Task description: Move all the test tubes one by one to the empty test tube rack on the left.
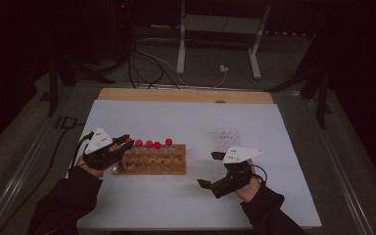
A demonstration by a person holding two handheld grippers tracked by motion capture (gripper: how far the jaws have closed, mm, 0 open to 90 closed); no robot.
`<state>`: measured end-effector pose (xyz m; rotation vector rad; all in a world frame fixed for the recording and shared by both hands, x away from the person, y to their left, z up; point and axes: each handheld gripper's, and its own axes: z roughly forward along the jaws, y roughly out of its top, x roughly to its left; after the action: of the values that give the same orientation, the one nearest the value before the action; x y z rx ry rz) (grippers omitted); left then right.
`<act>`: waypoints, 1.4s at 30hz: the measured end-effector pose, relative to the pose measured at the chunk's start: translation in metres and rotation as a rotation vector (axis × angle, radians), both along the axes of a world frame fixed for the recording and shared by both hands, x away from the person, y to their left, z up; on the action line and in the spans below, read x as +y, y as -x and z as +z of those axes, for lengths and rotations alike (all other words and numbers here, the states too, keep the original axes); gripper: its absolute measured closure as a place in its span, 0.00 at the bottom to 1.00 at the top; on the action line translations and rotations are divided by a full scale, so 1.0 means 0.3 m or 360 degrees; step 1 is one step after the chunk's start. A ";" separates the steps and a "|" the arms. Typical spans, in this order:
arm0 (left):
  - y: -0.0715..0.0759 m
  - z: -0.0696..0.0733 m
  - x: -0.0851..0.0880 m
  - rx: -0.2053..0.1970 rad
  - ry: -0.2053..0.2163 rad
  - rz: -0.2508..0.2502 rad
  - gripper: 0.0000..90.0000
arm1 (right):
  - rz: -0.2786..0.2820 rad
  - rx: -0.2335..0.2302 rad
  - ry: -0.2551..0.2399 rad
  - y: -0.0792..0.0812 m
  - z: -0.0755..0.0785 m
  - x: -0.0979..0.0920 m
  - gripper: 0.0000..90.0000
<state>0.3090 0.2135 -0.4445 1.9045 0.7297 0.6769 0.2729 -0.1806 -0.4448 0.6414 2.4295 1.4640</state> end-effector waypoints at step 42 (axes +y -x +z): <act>0.048 0.068 0.015 0.0110 0.0040 -0.0108 0.26 | 0.0006 0.0007 0.0003 -0.001 0.000 -0.001 0.00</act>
<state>0.2944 0.2181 -0.4241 1.9287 0.7103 0.5593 0.2732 -0.1808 -0.4446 0.6404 2.4363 1.4635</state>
